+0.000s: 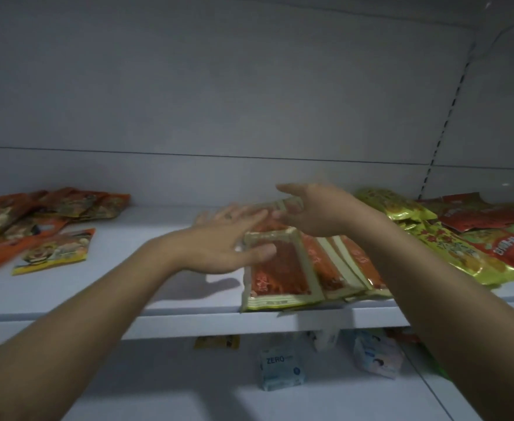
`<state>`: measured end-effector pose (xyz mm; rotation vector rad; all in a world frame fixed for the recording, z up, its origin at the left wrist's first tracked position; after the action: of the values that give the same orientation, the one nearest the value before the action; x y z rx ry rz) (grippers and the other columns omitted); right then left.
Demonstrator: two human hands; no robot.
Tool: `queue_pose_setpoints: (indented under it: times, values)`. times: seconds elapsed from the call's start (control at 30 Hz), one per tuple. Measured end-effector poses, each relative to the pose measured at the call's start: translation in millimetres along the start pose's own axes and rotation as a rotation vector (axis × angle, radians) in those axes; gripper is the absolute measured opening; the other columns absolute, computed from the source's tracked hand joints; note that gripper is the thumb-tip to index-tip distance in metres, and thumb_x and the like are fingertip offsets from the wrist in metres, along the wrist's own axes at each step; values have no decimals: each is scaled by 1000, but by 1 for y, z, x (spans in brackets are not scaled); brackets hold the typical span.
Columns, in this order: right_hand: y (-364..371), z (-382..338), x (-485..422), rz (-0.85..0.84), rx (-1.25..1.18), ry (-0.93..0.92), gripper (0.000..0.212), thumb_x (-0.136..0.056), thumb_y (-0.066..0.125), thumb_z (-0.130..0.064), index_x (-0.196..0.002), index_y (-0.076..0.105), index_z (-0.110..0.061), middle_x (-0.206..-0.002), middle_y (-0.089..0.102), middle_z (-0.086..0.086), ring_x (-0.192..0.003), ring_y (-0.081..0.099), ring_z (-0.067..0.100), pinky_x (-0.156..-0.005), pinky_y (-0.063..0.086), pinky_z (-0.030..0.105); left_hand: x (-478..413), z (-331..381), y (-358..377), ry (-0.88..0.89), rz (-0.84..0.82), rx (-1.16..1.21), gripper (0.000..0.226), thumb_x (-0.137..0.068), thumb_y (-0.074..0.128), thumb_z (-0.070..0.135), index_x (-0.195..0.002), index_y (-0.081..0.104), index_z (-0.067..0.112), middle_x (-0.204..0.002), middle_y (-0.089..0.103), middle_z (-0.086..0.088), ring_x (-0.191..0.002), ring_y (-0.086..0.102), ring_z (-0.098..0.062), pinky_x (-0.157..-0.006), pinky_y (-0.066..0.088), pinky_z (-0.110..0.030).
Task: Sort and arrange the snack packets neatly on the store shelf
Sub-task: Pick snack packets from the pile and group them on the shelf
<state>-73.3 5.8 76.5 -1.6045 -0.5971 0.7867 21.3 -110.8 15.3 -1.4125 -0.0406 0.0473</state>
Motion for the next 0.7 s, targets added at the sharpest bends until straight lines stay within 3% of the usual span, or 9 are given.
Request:
queue_pose_setpoints:
  times: [0.07,0.23,0.43,0.57,0.7]
  values:
    - [-1,-24,-17,-11,-27,-3,72,-93,52,-60,-155,28,-32,-153,42,-1,-138,41,24,-108,36,36,8,-42,-14,-117,30,-43,104,-66,12,95,-156,0,44,-166,-8,8,-152,-10,-15,-121,0,-55]
    - [19,-107,-69,-106,41,-76,65,-96,50,-55,-152,35,-25,-157,36,0,-142,36,26,-115,31,38,38,-150,-28,-387,120,-164,82,-88,31,78,-157,13,37,-166,3,3,-152,-1,-22,-120,8,-55]
    - [74,-240,-127,-240,36,-214,56,-100,46,-45,-145,46,-11,-150,45,10,-135,44,31,-109,39,37,103,-260,-17,-628,114,-163,81,-80,30,84,-152,20,47,-165,12,5,-150,9,-28,-117,12,-60]
    - [117,-305,-150,-221,-144,-189,40,-96,54,-35,-125,61,-8,-129,62,14,-116,59,32,-88,46,32,130,-294,4,-595,75,14,101,-62,3,93,-152,21,49,-166,11,5,-152,9,-24,-121,5,-51]
    - [131,-312,-170,-102,-262,-47,46,-93,58,-38,-130,55,-11,-130,57,11,-119,54,33,-99,44,39,136,-308,0,-570,82,76,91,-70,17,92,-150,27,49,-165,13,8,-151,11,-19,-120,8,-45]
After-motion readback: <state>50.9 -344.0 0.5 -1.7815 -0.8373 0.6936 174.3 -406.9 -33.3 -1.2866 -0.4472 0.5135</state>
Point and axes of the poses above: each hand's wrist, its own x-axis away from the middle knuckle, its own y-axis out of the palm, z = x × y, the point moved 7 cm from there along -x, towards the middle knuckle
